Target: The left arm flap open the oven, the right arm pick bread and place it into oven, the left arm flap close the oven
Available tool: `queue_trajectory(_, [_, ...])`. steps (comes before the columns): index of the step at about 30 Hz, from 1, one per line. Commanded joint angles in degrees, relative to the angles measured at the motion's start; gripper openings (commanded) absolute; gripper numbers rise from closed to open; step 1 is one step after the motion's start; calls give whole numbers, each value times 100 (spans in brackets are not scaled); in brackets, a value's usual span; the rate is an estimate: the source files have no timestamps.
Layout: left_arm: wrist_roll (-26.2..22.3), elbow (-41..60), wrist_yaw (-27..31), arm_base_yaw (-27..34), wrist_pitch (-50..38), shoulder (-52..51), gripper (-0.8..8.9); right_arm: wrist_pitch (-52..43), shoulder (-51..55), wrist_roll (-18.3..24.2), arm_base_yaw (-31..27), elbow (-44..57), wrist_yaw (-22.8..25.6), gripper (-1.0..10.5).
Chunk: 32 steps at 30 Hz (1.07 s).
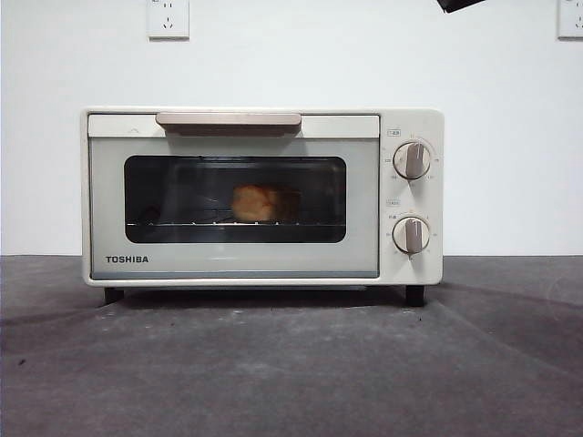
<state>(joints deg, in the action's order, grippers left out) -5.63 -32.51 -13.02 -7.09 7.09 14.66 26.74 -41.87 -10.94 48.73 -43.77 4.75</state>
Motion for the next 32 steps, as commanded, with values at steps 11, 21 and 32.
queue_trajectory(11, [-46,2280,772,118,-833,-957,16,-59,-33,-59,59,-55,24,6])
queue_trajectory(21, [-101,3042,772,125,-748,-1314,16,-61,-33,-59,59,-55,24,6])
queue_trajectory(32, [-79,3182,769,122,345,-1447,16,-61,-33,-59,59,-55,24,6])
